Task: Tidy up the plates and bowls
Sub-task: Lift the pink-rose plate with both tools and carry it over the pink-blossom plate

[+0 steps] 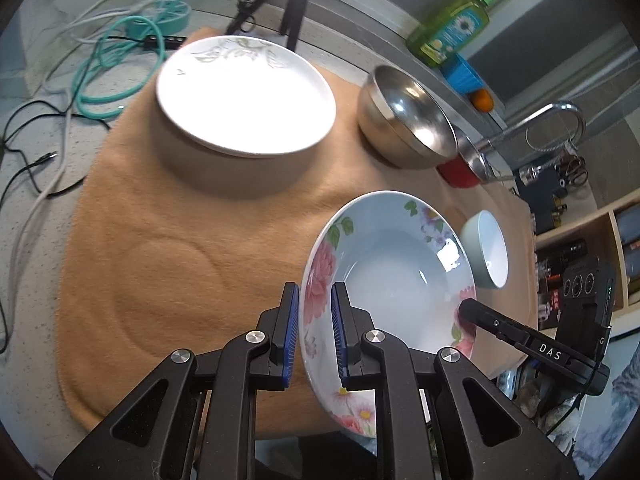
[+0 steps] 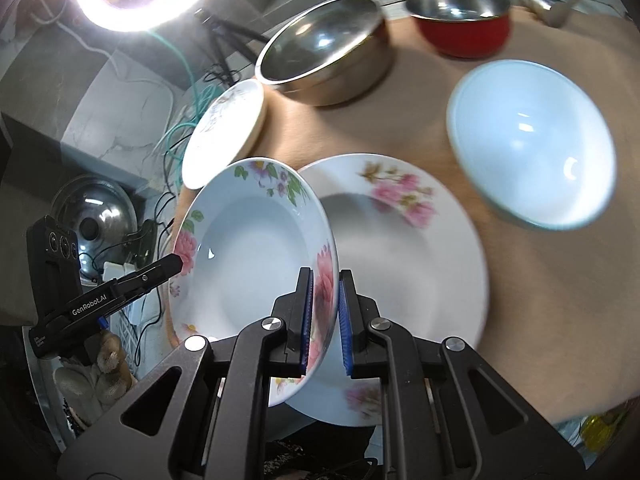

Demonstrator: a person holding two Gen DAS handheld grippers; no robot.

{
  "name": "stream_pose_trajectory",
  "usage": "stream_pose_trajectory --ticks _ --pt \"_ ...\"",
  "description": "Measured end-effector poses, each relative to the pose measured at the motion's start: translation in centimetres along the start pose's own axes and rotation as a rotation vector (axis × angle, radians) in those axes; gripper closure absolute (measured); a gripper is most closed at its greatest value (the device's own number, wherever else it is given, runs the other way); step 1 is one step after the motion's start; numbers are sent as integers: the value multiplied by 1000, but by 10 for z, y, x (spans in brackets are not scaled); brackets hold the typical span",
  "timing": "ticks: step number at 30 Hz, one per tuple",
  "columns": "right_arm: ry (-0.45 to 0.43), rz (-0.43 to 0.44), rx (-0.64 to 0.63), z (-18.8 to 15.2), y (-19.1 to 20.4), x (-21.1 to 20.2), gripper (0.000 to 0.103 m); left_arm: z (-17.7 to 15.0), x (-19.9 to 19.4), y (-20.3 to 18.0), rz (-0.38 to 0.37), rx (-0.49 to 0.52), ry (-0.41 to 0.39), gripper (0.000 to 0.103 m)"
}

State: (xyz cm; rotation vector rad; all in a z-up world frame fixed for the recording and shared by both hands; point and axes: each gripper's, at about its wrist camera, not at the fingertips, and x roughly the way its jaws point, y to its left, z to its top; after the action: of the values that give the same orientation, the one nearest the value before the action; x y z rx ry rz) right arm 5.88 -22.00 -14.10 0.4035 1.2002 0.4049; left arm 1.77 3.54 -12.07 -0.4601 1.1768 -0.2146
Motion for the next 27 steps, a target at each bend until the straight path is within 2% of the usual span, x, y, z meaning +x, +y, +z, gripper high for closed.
stream_pose_trajectory --ticks 12,27 --pt "-11 -67 73 -8 -37 -9 91 0 29 -31 4 85 64 89" --pt "2 -107 67 -10 -44 -6 91 -2 42 -41 49 133 94 89"
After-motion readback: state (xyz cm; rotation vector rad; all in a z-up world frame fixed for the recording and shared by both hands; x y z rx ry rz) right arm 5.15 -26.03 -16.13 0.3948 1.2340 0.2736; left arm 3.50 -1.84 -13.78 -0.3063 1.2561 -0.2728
